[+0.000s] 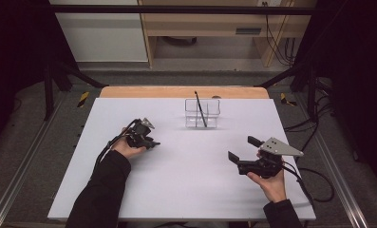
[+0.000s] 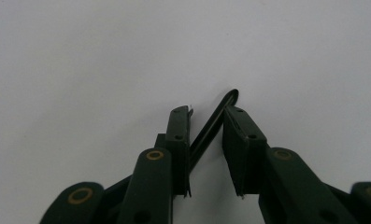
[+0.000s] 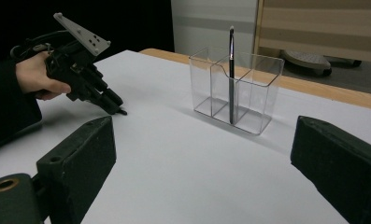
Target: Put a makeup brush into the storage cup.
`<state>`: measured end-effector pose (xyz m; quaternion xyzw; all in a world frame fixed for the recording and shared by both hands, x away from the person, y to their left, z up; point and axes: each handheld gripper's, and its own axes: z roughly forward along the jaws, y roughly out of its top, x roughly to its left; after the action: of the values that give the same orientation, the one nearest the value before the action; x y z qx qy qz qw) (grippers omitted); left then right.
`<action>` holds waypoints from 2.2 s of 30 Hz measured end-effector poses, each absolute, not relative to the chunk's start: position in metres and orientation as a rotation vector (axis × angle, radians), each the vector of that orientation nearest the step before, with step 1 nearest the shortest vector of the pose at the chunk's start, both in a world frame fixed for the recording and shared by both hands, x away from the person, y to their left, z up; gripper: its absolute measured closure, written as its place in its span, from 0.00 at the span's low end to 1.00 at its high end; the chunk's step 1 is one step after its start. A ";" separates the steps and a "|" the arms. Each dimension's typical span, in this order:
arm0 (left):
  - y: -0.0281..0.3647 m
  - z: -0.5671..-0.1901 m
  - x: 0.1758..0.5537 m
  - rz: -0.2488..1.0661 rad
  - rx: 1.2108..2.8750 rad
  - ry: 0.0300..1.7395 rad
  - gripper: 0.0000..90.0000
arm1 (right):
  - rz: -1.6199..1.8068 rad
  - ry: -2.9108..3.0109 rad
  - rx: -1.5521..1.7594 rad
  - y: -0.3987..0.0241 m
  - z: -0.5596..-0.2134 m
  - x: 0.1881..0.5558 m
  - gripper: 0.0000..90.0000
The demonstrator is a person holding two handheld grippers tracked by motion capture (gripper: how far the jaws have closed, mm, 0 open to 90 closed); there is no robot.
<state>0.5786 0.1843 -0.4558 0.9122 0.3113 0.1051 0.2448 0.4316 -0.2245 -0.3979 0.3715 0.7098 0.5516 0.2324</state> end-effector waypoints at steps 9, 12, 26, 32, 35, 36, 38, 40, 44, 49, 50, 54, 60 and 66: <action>0.183 -0.454 0.576 0.276 2.514 0.859 0.88 | 1.515 1.951 1.019 -0.224 -0.398 0.431 0.08; 0.182 -0.454 0.575 0.281 2.525 0.859 0.91 | 1.514 1.952 1.010 -0.225 -0.398 0.432 0.08; 0.183 -0.443 0.570 0.311 2.512 0.870 0.73 | 1.517 1.947 1.020 -0.225 -0.397 0.431 0.08; 0.188 -0.421 0.563 0.353 2.440 0.876 0.50 | 1.519 1.941 1.021 -0.226 -0.396 0.431 0.08; 0.189 -0.411 0.558 0.355 2.452 0.870 0.46 | 1.517 1.941 1.020 -0.226 -0.396 0.431 0.08; 0.190 -0.409 0.558 0.351 2.456 0.870 0.44 | 1.517 1.942 1.022 -0.226 -0.396 0.431 0.08; 0.192 -0.406 0.556 0.352 2.462 0.870 0.43 | 1.515 1.945 1.021 -0.226 -0.395 0.430 0.08; 0.194 -0.405 0.555 0.352 2.474 0.870 0.41 | 1.518 1.943 1.018 -0.226 -0.395 0.430 0.08; 0.196 -0.407 0.554 0.359 2.508 0.865 0.37 | 1.512 1.946 1.020 -0.226 -0.395 0.431 0.08; 0.198 -0.410 0.554 0.347 2.547 0.878 0.36 | 1.515 1.951 1.021 -0.226 -0.395 0.430 0.08; 0.198 -0.411 0.554 0.346 2.554 0.881 0.36 | 1.516 1.951 1.022 -0.225 -0.395 0.430 0.08; 0.200 -0.413 0.554 0.328 2.585 0.883 0.35 | 1.517 1.951 1.021 -0.225 -0.395 0.431 0.08; 0.199 -0.420 0.555 0.316 2.603 0.890 0.32 | 1.514 1.954 1.019 -0.225 -0.396 0.431 0.08; 0.198 -0.427 0.558 0.278 2.667 0.905 0.36 | 1.515 1.956 1.018 -0.224 -0.396 0.431 0.08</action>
<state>0.5581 0.1984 -0.4269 0.9310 0.3160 0.0969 0.1549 0.4313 -0.2240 -0.3960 0.3702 0.7114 0.5509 0.2311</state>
